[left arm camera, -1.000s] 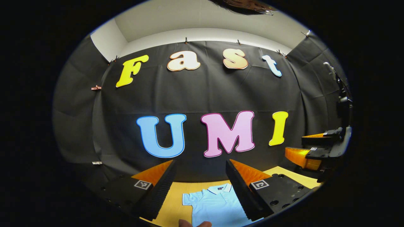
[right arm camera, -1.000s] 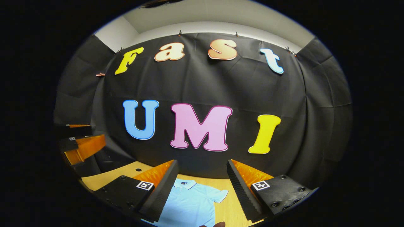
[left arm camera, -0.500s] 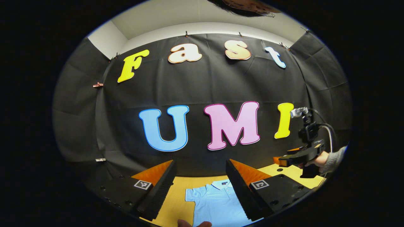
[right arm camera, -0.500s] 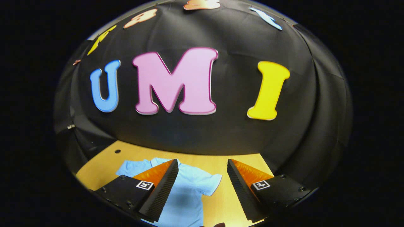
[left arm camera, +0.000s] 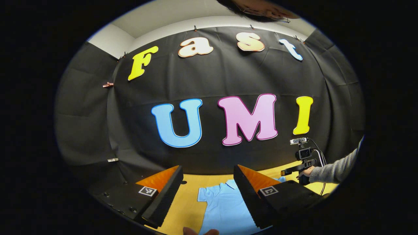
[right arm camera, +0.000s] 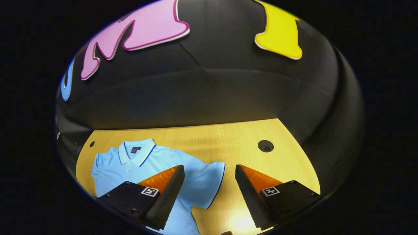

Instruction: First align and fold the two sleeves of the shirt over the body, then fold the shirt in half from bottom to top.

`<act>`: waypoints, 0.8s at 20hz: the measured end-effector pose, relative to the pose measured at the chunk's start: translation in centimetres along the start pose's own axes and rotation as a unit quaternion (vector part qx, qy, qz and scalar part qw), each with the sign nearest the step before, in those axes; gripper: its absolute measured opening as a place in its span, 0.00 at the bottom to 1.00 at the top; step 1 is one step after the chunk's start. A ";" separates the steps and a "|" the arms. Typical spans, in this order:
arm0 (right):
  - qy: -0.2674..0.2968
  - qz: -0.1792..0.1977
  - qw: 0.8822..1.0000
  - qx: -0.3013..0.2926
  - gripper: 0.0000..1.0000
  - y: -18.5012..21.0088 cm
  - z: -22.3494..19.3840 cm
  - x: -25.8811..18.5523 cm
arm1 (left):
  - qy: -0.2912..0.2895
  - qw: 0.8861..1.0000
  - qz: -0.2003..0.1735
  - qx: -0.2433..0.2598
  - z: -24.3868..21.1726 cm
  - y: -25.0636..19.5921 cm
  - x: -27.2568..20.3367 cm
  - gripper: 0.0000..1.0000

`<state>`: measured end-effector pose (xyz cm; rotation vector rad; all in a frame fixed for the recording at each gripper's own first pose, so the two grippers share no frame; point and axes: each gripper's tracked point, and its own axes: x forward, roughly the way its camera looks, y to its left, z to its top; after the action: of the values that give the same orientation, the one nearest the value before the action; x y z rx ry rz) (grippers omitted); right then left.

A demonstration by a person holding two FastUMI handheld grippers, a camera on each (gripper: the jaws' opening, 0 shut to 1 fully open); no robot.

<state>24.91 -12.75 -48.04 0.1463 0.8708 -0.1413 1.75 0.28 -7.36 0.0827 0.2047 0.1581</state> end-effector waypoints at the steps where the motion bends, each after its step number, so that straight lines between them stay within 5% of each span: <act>1: 0.008 -0.004 1.000 -0.001 0.97 -0.1 -0.7 1.1 | 0.004 1.000 0.004 0.000 -0.1 0.0 0.0 0.98; 16: 0.086 0.000 0.996 -0.024 0.97 -0.3 -6.2 7.0 | 0.045 0.998 0.038 -0.012 -2.9 0.3 -0.7 0.98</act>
<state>24.66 -12.35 -57.40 0.1144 1.0443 -0.1098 0.44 0.67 -10.00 0.0586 0.2904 0.2398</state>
